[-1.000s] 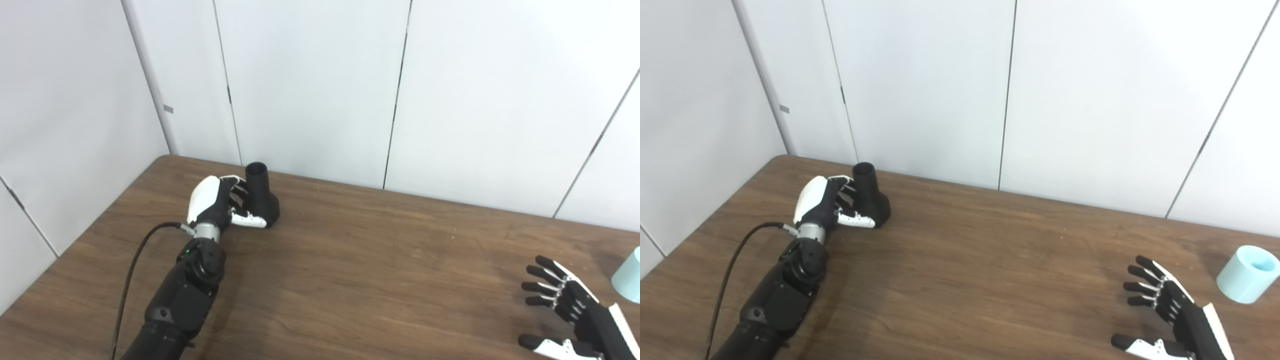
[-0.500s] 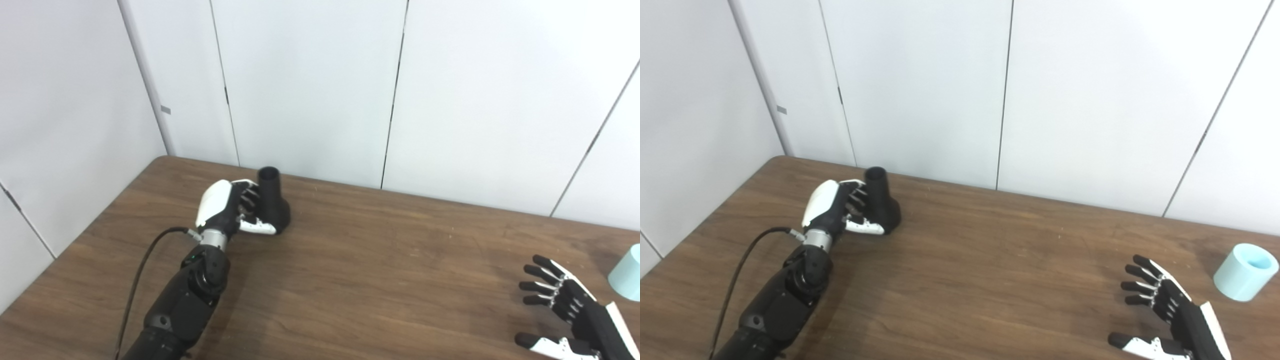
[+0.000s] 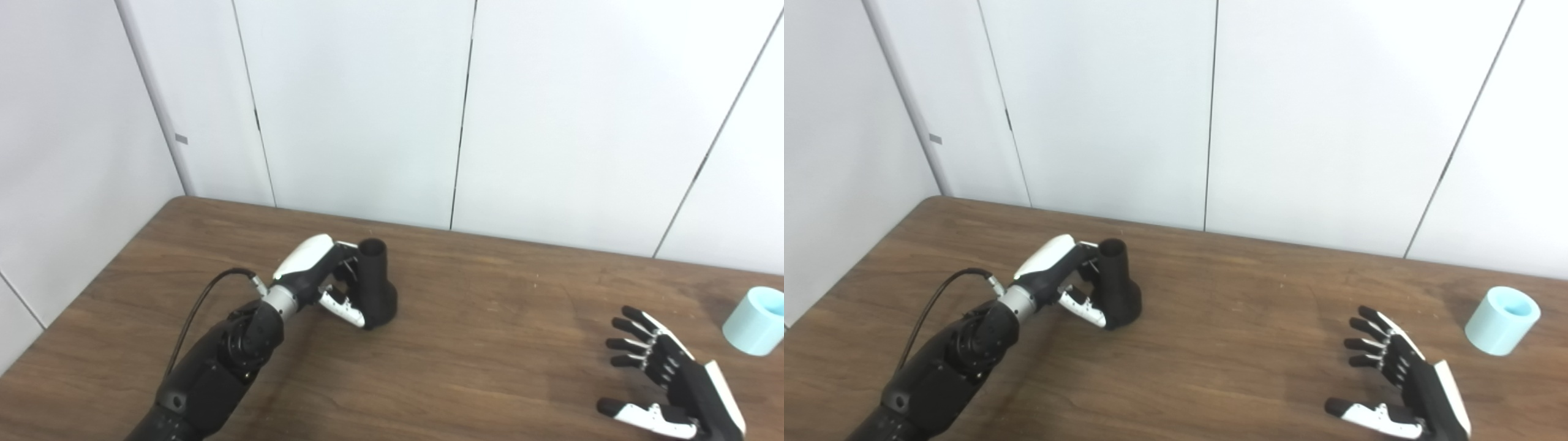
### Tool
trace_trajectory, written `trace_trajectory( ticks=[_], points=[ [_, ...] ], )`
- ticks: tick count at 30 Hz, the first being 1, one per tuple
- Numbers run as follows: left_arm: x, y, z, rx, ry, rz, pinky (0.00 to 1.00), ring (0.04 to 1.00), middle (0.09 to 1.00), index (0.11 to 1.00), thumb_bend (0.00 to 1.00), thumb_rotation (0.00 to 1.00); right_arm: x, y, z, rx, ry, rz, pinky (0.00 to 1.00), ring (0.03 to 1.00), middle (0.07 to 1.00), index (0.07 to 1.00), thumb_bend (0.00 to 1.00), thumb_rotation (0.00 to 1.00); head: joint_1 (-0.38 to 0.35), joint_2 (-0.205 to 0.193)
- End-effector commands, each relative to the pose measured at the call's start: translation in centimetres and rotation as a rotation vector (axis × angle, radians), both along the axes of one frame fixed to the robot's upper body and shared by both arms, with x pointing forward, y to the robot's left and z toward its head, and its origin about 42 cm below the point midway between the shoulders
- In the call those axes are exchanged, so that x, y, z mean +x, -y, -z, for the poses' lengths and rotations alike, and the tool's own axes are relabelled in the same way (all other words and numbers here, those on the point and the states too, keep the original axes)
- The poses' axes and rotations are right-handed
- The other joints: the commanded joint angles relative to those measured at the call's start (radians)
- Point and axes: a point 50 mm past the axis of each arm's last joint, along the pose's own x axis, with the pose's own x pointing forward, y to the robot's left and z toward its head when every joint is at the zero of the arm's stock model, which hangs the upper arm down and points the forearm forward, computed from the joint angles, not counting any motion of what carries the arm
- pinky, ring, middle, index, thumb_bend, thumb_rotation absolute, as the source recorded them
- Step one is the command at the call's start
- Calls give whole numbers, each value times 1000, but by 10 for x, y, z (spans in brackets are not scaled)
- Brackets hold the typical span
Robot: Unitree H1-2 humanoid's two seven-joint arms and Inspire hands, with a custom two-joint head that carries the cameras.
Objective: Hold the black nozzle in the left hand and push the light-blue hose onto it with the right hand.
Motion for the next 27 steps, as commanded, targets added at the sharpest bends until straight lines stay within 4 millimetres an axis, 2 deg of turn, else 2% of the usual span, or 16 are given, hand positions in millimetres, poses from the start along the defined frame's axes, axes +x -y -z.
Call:
trace_trajectory(
  ticks=[1,6,19,27],
  points=[
    [-12,37,17,-29,-108,141,517,525,484,481,526,0,-1,-4,-5,4,31,5,637,731,825,863,853,253,-7,3],
    [-19,60,16,-57,-125,217,470,511,487,480,526,0,0,-7,-7,-1,34,9,634,733,828,868,851,269,-28,8],
    [-29,113,29,-65,-157,361,469,523,501,475,524,0,0,-17,-14,-9,41,11,626,734,832,872,835,250,-92,21],
    [-37,142,45,-22,-150,399,489,490,470,488,526,0,-1,-25,-16,-13,36,15,613,727,829,873,826,245,-119,29]
  ],
)
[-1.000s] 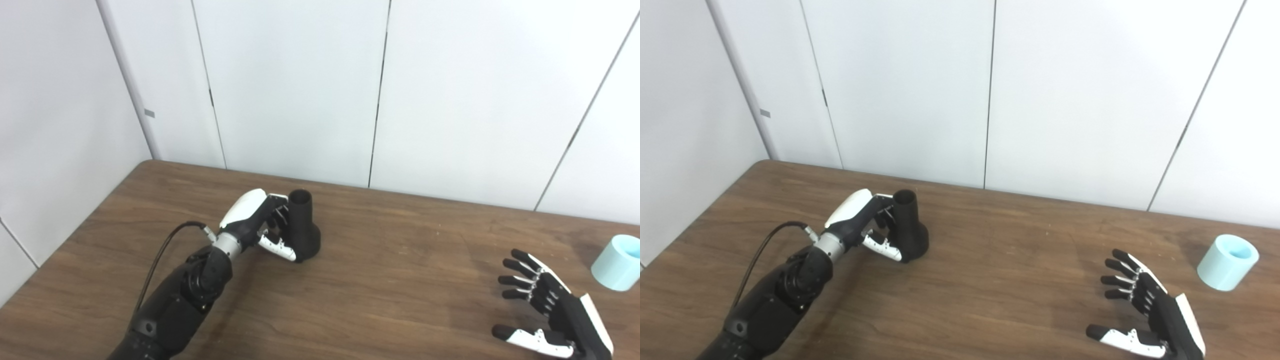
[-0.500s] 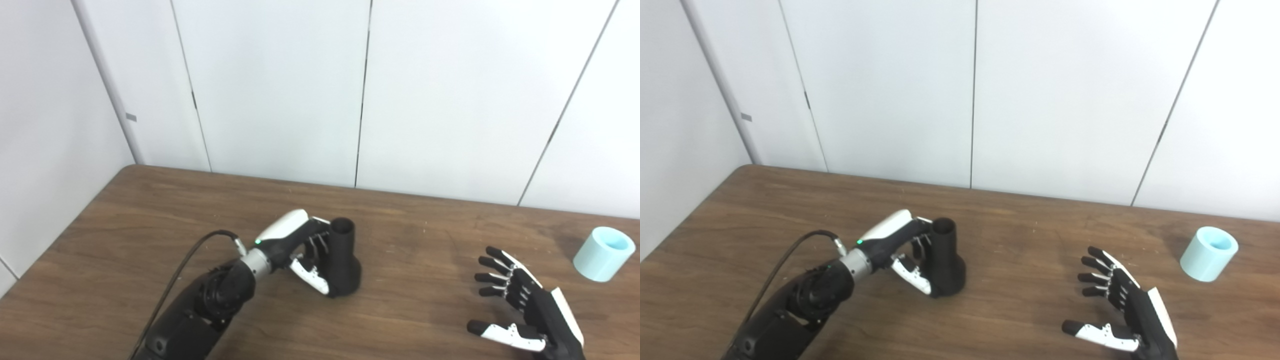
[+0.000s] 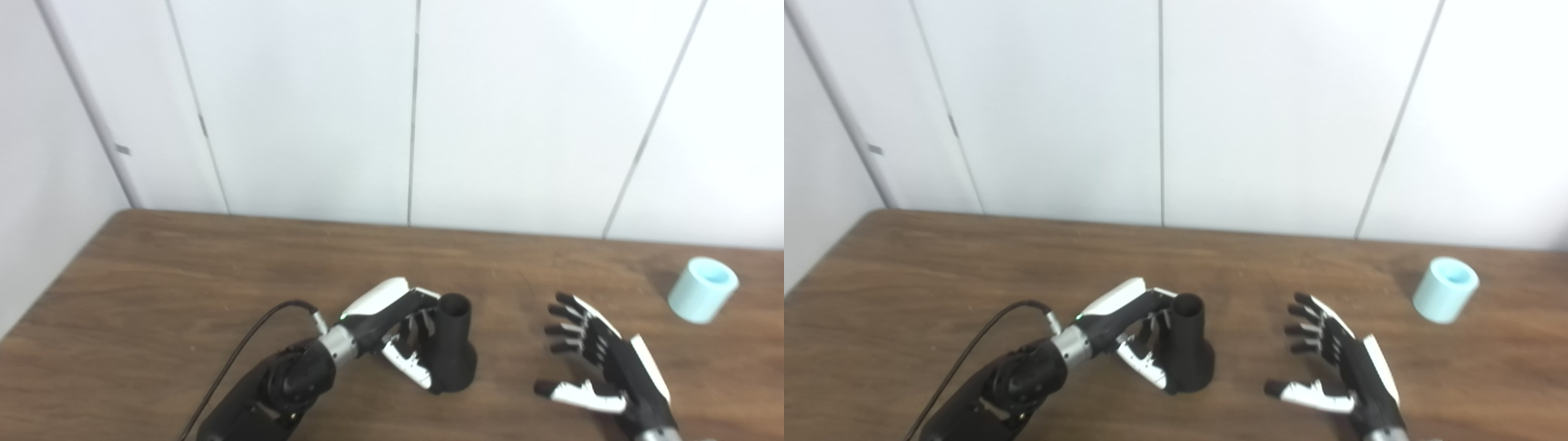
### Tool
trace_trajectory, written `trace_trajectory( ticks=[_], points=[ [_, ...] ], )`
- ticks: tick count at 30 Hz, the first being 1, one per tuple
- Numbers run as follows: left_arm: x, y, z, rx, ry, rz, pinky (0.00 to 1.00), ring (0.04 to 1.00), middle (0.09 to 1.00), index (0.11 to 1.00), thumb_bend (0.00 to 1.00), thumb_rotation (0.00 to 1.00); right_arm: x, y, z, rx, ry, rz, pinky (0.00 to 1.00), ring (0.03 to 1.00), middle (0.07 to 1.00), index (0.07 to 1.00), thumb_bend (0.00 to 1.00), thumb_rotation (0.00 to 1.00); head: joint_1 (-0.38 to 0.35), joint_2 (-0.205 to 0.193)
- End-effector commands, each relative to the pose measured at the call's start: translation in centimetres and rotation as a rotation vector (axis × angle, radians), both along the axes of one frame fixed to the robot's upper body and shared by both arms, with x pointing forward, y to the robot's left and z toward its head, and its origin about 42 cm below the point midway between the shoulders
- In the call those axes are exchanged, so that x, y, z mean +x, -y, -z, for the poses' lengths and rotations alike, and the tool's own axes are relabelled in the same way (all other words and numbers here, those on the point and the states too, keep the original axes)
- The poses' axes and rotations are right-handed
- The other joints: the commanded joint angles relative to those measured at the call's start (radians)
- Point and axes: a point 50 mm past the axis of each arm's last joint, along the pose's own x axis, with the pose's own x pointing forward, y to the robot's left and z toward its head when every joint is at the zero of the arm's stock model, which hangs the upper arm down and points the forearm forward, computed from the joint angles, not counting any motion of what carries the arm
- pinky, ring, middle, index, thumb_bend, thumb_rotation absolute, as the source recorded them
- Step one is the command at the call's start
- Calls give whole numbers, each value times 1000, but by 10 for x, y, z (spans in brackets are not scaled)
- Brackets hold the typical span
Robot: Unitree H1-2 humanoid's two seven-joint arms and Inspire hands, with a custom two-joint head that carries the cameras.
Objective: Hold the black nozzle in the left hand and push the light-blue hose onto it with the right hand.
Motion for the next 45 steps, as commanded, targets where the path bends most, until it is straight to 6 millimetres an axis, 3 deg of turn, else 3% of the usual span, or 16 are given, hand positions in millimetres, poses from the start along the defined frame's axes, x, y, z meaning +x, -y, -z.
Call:
trace_trajectory(
  ticks=[1,16,24,25,27,30,35,39,42,45],
  points=[
    [-10,10,26,96,-58,33,494,489,469,489,526,0,3,-5,-15,11,60,-5,614,726,829,873,828,249,-4,2],
    [-16,6,45,164,57,-6,383,430,433,502,524,0,2,-6,-20,19,67,-4,617,729,828,871,833,256,-23,15],
    [-14,-4,50,192,57,-25,452,449,441,496,525,0,2,-4,-21,13,73,-3,613,728,828,870,838,266,-26,16],
    [-14,-6,50,196,54,-29,455,450,441,496,526,0,1,-3,-23,15,79,-1,612,728,828,870,838,266,-51,11],
    [-15,-10,50,202,51,-35,487,471,459,490,526,0,0,0,-32,18,96,7,603,724,824,869,836,261,-73,8],
    [-15,-19,50,213,50,-45,497,477,470,486,527,0,-2,9,-66,6,162,53,583,698,804,865,821,249,-122,-1],
    [-16,-30,49,222,52,-59,470,481,488,478,526,0,-2,23,-112,-163,196,130,511,666,784,877,796,214,-226,-18],
    [-17,-37,47,219,52,-75,469,510,500,470,525,0,2,45,-163,-380,198,191,502,674,824,907,803,202,-310,-33],
    [-17,-43,47,215,51,-82,455,500,498,471,525,0,7,59,-190,-468,209,250,509,681,836,906,805,161,-357,-46],
    [-17,-48,48,212,51,-84,470,495,495,473,525,0,12,69,-204,-516,228,298,509,682,835,901,815,145,-412,-63]
  ],
)
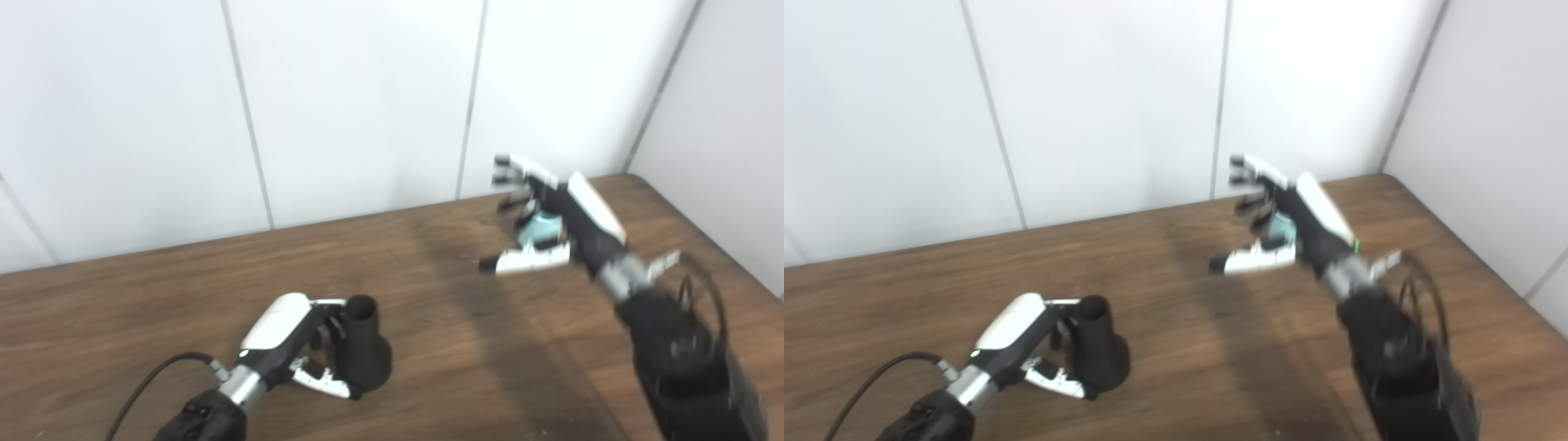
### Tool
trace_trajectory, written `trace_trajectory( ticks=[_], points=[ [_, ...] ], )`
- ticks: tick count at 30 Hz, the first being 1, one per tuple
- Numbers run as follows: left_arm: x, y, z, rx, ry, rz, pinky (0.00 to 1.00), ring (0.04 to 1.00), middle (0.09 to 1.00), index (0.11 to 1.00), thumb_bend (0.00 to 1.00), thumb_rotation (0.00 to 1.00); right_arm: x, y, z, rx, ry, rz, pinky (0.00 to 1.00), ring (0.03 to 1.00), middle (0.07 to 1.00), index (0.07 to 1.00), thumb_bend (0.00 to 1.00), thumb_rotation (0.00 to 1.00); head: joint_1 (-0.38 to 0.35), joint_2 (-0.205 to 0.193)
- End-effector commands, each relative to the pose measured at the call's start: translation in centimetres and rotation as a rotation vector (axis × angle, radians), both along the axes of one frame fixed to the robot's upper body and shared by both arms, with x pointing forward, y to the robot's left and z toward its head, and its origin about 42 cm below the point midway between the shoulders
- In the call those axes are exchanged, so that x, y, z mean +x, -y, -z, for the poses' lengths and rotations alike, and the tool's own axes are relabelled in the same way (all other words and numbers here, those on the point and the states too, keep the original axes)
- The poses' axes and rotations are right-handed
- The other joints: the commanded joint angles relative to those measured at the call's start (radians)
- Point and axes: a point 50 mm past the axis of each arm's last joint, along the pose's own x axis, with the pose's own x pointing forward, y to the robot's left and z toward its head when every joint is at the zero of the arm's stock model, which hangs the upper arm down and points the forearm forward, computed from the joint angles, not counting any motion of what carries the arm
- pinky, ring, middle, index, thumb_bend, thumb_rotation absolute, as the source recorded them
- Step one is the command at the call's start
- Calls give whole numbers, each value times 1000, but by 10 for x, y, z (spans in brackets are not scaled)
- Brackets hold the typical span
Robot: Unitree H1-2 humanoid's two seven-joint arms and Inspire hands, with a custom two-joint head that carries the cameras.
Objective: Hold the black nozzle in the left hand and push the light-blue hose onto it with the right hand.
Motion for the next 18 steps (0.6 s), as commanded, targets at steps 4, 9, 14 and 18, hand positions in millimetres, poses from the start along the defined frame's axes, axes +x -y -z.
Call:
trace_trajectory(
  ticks=[4,9,14,18],
  points=[
    [-6,-49,37,177,-105,-66,469,489,484,481,526,0,13,19,-35,-107,54,100,530,713,843,902,816,137,-51,-19],
    [-4,-58,36,176,-105,-49,426,459,458,495,526,0,35,42,-49,-168,15,189,583,743,848,891,818,114,-66,-28],
    [-3,-60,36,191,-108,-44,450,461,469,489,526,0,54,52,-53,-211,-28,221,609,758,849,882,819,118,-85,-38],
    [-4,-61,36,174,-106,-37,478,473,476,486,526,0,73,53,-49,-243,-83,244,673,829,860,880,829,109,-100,-44]
  ],
)
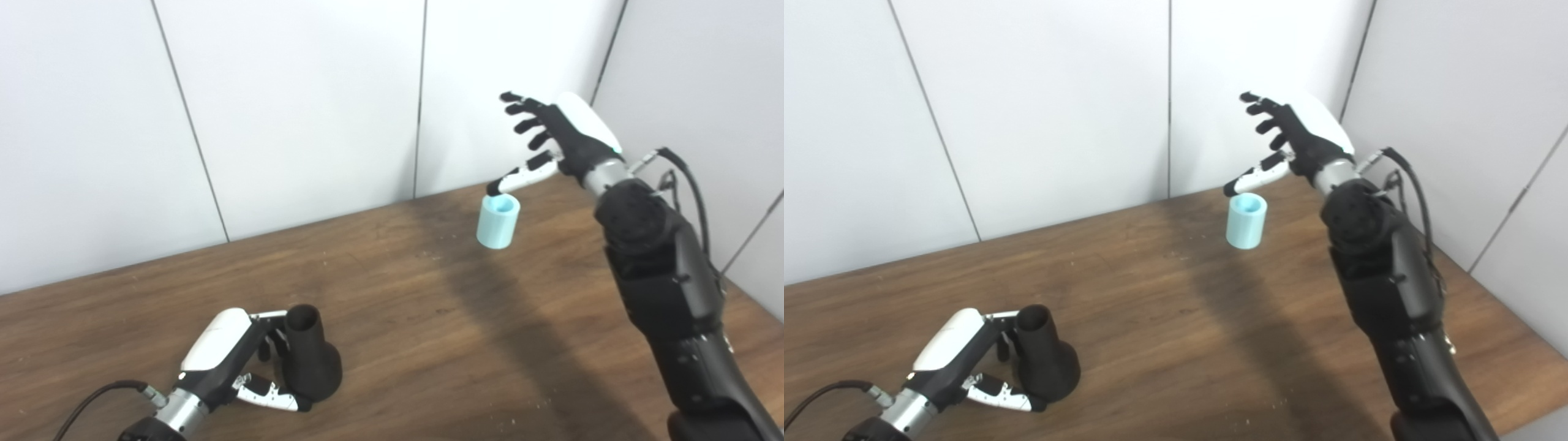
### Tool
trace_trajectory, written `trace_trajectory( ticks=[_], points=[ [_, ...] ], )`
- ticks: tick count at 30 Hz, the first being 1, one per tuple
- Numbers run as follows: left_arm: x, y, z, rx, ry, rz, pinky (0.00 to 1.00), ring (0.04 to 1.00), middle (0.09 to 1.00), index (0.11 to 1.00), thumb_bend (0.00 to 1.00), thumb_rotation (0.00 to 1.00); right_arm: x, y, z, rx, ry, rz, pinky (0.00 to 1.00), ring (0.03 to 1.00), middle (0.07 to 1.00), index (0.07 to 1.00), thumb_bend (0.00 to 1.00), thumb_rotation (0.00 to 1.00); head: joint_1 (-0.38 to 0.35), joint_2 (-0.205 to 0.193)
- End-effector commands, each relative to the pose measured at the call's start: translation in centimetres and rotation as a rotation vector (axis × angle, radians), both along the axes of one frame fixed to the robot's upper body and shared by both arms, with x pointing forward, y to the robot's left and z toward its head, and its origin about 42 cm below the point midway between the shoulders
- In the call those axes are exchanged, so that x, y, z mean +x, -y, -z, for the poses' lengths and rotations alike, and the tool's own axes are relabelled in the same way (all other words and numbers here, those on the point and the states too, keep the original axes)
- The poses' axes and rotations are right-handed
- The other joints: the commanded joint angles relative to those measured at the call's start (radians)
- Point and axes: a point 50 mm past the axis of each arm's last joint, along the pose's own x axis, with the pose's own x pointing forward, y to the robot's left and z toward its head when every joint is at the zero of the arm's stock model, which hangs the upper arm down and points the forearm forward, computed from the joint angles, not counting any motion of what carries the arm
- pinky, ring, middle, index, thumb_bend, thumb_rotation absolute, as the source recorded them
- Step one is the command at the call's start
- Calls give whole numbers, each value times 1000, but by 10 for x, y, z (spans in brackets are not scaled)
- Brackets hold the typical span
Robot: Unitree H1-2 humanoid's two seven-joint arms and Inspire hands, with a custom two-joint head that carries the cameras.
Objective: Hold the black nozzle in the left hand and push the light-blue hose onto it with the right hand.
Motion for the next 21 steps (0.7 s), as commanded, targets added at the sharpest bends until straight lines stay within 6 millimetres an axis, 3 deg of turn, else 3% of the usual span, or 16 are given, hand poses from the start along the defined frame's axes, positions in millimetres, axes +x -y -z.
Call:
trace_trajectory(
  ticks=[1,15,21],
  points=[
    [-9,-37,35,164,-122,-52,479,475,477,485,526,0,11,3,-27,-42,47,22,675,845,869,882,837,107,-1,-1],
    [-11,-37,38,148,-122,-43,470,468,476,487,526,0,64,12,-6,-135,-333,118,672,927,965,933,917,185,-8,-7],
    [-12,-36,38,150,-126,-40,454,468,473,489,526,0,73,11,0,-162,-384,157,793,968,977,943,926,211,-5,-11]
  ],
)
